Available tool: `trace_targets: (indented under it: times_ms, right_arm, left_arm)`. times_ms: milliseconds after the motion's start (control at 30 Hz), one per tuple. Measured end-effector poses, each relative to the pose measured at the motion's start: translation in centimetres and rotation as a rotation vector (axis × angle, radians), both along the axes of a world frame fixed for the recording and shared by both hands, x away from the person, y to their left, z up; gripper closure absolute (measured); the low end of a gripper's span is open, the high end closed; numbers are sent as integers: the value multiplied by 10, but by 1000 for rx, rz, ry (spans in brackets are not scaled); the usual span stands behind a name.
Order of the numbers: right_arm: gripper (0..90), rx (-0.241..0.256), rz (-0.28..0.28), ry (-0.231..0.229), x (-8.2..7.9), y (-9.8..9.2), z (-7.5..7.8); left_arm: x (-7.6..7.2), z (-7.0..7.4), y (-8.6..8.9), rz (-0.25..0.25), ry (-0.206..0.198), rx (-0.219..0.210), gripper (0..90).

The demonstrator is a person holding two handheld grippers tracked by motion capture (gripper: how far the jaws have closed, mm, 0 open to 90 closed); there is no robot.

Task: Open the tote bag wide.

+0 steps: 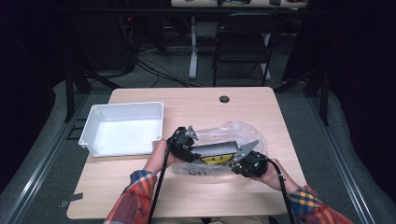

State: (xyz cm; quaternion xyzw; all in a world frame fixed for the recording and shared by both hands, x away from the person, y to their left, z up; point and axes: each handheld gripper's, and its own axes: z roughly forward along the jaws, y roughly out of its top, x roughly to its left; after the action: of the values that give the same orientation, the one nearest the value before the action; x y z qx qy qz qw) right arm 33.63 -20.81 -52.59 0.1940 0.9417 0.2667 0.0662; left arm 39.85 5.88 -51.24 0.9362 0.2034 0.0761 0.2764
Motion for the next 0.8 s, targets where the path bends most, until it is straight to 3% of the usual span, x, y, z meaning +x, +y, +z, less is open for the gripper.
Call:
trace_targets:
  times_ms: [167, 333, 400, 533, 733, 800]
  right_arm:
    - [900, -18, 7, 12, 2, -1, 0]
    - [893, -7, -4, 20, 2, 0, -1]
    - [883, -13, -3, 22, 3, 0, -1]
    - [841, -21, -5, 39, 5, -1, -2]
    - [783, -20, -9, 47, 5, 0, -4]
    - [688, -17, -14, 52, 6, -1, -2]
  left_arm:
    - [3, -1, -2, -21, 6, -6, 393]
    - [8, -6, -4, -75, 21, 34, 373]
    - [9, -8, -5, -78, 27, 31, 363]
    - [10, -9, -6, -86, 34, 43, 360]
    - [11, -16, -14, -94, 32, 109, 353]
    - [11, -18, -15, -95, 37, 112, 357]
